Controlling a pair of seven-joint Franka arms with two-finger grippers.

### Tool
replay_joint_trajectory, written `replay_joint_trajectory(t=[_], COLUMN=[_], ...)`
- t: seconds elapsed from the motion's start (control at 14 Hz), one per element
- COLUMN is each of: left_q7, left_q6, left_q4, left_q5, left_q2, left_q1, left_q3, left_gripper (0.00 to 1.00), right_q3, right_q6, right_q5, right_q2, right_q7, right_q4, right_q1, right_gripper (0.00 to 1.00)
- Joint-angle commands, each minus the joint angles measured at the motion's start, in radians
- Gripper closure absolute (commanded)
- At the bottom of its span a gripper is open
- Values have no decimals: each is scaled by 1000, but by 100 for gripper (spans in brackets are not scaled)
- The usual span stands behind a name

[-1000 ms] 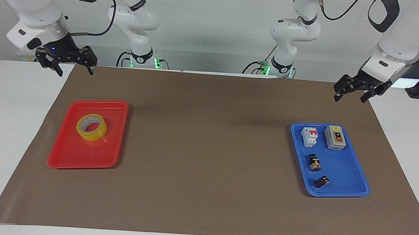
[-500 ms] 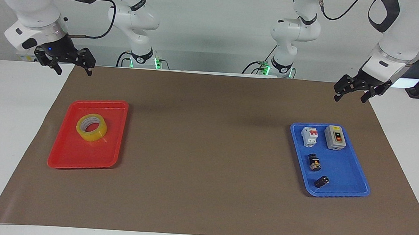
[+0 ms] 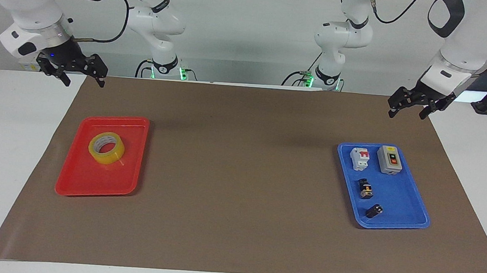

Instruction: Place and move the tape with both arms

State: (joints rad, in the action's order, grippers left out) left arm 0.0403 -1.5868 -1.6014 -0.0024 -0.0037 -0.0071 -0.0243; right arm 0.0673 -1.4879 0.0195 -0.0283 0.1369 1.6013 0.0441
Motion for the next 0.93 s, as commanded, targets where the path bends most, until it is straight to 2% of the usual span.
replay_joint_trajectory(t=[0.0,0.86], left_q7=[9,9], left_q6=[10,10], left_q4=[-14,-15], left_q5=[-19,-19], left_q2=[-19,-19], left_q1=[4,4], left_q3=[4,4], left_gripper=[0,0], right_q3=[6,-4], right_q6=[18,5], right_q5=[-20,-15], right_q2=[-2,-1], right_q7=[6,3], right_q4=[-6,-6], right_q1=[-1,2], right_gripper=[0,0])
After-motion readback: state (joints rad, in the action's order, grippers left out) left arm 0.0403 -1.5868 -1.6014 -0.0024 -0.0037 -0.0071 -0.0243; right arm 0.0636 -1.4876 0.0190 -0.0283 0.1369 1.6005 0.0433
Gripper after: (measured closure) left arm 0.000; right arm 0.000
